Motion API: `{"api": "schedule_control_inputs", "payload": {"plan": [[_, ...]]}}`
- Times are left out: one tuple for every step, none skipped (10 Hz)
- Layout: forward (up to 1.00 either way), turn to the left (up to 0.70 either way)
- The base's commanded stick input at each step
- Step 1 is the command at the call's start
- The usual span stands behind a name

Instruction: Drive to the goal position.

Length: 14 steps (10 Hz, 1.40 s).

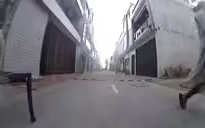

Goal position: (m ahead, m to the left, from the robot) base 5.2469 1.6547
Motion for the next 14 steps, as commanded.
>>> {"api": "schedule_control_inputs", "payload": {"plan": [[0.85, 0.00], [0.85, 0.00], [0.85, 0.00], [0.85, 0.00], [0.85, 0.00], [0.85, 0.00], [0.85, 0.00], [0.85, 0.00], [0.85, 0.00], [0.85, 0.00], [0.85, 0.00], [0.85, 0.00], [0.85, 0.00], [0.85, 0.00]]}}
